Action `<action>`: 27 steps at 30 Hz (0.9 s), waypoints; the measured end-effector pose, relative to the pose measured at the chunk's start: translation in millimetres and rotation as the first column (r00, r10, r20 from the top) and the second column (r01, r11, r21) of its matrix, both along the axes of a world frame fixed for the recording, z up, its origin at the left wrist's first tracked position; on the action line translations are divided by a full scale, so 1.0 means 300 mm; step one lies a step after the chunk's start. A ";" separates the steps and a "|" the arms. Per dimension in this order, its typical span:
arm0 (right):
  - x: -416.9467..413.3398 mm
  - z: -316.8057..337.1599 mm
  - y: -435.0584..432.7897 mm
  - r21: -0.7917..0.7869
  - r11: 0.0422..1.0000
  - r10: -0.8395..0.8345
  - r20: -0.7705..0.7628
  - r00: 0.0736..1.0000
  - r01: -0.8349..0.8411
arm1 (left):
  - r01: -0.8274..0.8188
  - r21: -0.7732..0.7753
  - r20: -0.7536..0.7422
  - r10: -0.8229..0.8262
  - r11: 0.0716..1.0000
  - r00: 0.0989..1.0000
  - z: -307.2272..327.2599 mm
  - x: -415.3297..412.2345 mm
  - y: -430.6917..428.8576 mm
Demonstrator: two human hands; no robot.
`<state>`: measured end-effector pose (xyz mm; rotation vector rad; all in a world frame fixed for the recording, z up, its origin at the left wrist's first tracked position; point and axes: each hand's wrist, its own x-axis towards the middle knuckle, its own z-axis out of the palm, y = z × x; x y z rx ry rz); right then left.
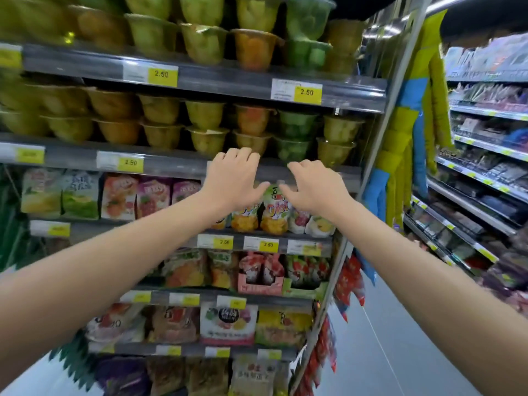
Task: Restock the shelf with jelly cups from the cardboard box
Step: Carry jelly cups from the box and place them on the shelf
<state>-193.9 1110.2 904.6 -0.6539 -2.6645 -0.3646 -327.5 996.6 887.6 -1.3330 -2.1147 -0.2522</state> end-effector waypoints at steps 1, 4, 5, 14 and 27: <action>0.008 -0.017 -0.019 -0.012 1.000 -0.001 0.053 0.999 0.002 | -0.013 -0.028 0.022 0.013 1.000 1.000 -0.021 0.011 -0.027; 0.045 -0.071 -0.087 -0.018 1.000 0.027 0.140 0.990 -0.025 | -0.049 -0.088 0.057 0.054 0.995 0.997 -0.080 0.068 -0.122; 0.061 -0.089 -0.113 -0.027 0.999 0.044 0.146 0.988 -0.041 | -0.067 -0.113 0.047 0.073 0.991 0.996 -0.099 0.093 -0.157; 0.287 -0.332 -0.392 -0.222 0.952 0.263 0.254 0.931 -0.208 | -0.142 -0.363 0.152 0.209 0.921 0.966 -0.324 0.367 -0.531; 0.381 -0.726 -1.001 -0.486 0.743 0.663 0.438 0.607 -0.461 | -0.289 -0.482 0.431 0.512 0.827 0.743 -0.702 0.713 -1.250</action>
